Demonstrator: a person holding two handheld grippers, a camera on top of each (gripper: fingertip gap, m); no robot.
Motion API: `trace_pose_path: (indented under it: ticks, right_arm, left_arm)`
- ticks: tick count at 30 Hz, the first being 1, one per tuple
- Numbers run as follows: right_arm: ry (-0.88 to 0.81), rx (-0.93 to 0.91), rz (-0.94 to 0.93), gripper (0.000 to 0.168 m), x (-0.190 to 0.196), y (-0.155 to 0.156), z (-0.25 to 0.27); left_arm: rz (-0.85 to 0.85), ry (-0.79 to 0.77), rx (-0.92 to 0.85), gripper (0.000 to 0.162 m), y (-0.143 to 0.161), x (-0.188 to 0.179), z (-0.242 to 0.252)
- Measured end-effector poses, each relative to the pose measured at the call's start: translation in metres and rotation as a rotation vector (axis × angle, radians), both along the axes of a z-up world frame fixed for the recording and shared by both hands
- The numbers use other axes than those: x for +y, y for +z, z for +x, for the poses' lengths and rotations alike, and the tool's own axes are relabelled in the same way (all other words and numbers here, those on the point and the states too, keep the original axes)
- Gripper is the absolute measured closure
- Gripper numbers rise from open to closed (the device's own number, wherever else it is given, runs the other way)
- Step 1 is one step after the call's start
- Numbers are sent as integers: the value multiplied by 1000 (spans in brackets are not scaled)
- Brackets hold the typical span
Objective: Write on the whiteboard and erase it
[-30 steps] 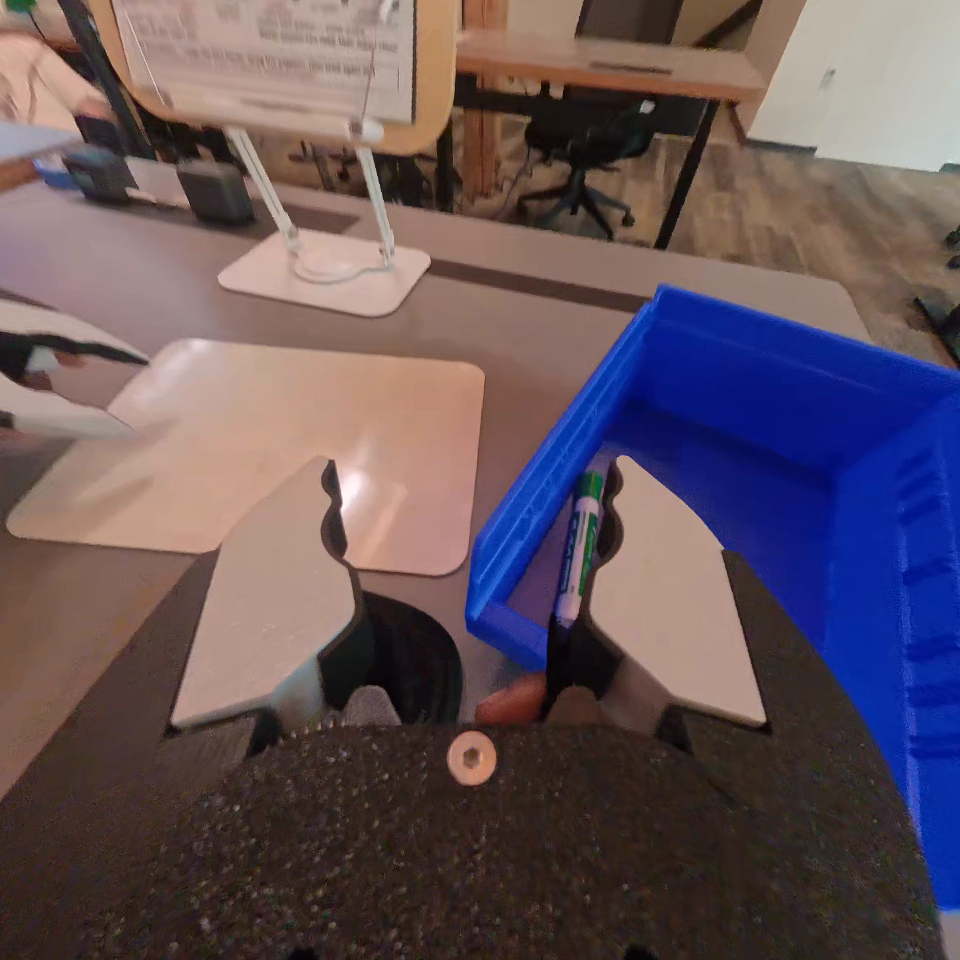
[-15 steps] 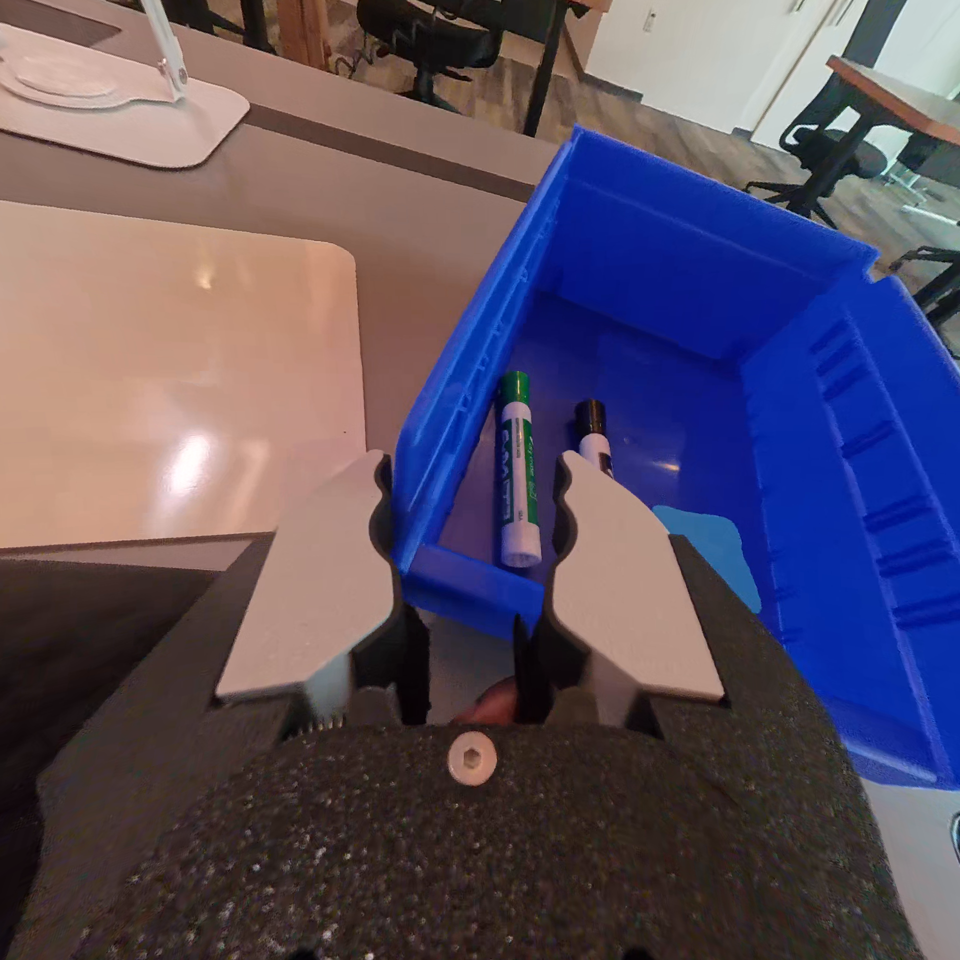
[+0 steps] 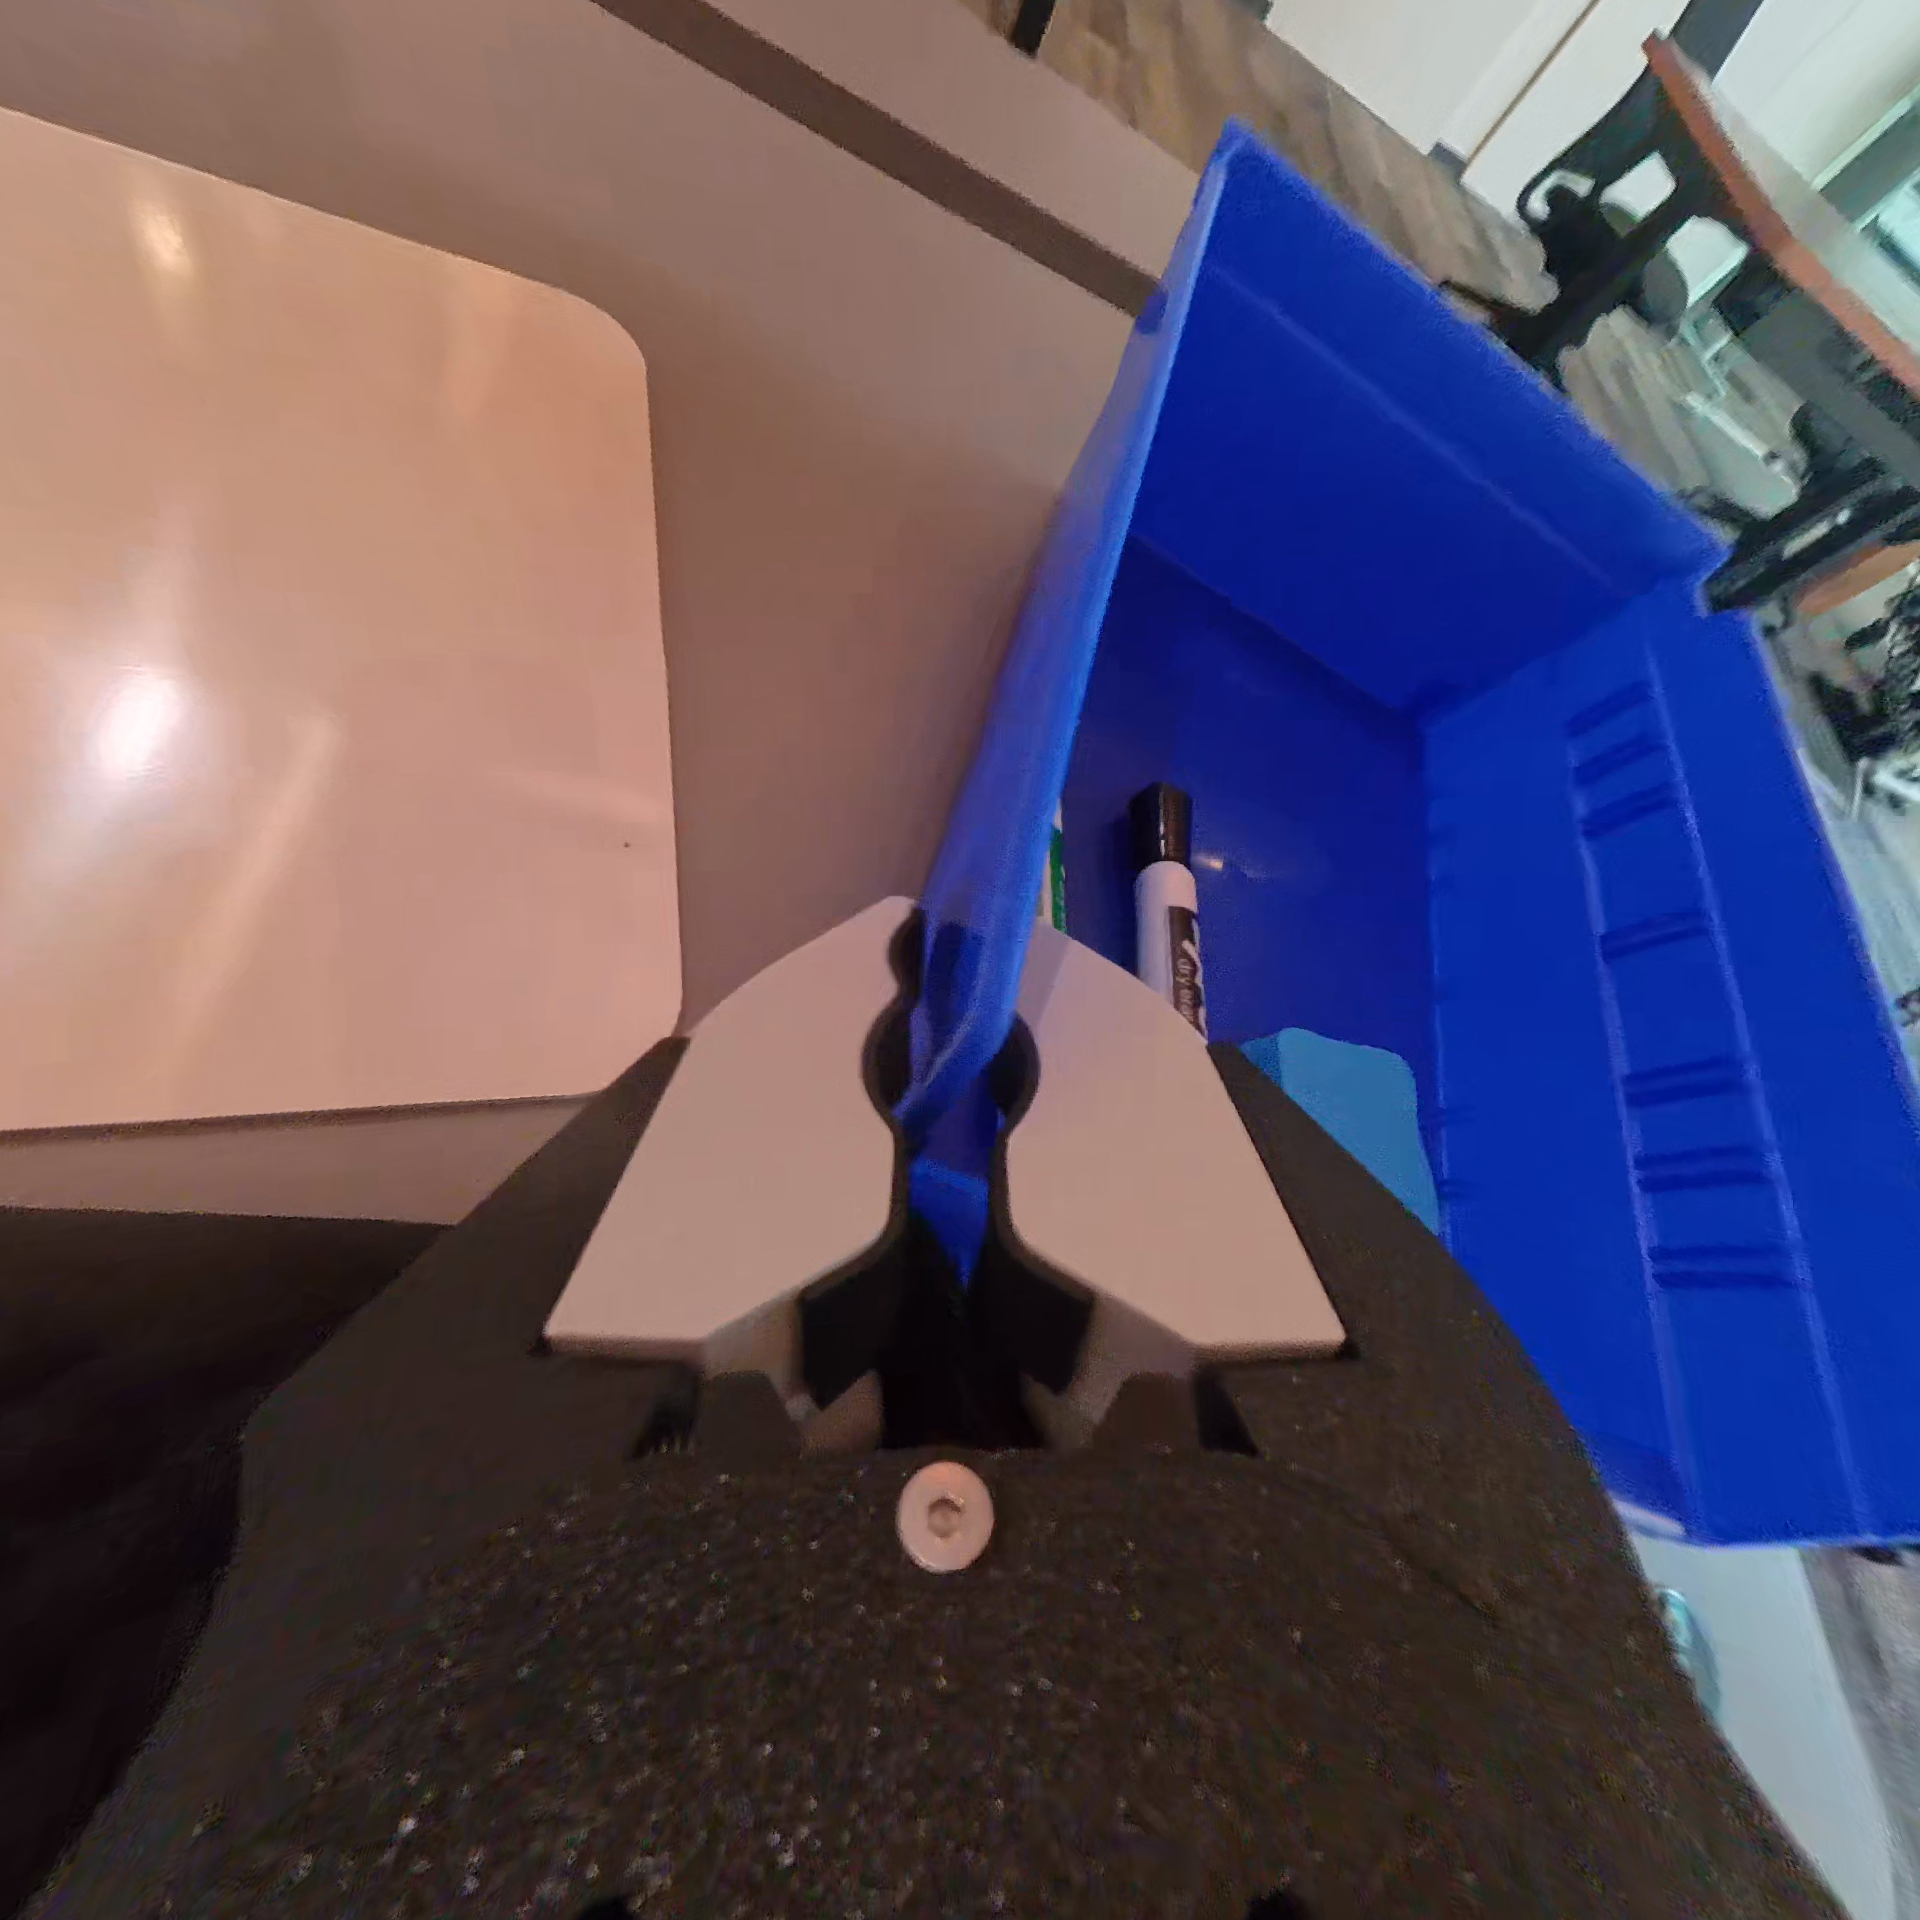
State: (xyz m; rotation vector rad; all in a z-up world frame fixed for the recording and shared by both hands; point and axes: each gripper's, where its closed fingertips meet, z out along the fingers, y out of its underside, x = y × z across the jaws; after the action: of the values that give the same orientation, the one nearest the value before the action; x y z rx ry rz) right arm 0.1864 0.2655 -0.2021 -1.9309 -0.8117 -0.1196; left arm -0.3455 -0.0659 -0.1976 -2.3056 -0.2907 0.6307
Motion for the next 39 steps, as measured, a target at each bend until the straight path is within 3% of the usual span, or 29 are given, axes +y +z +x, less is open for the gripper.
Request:
trace_pose_path:
  ticks: [2, 7, 16, 29, 39]
  right_arm:
    - [17, 45, -15, 160, 0, 3, 0]
    - [48, 117, 20, 160, -7, 22, -14]
    - [195, 160, 52, 158, -39, 49, -75]
    - [467, 78, 54, 158, -106, 30, -184]
    - [540, 83, -50, 154, -122, 12, -215]
  left_arm:
    - [57, 21, 17, 152, 12, 0, -3]
    - [216, -77, -69, 154, 36, 25, 26]
    - [167, -280, -53, 153, 36, 83, 103]
    - [97, -527, -43, 153, 8, 129, 188]
    - [126, -586, -114, 150, 0, 136, 203]
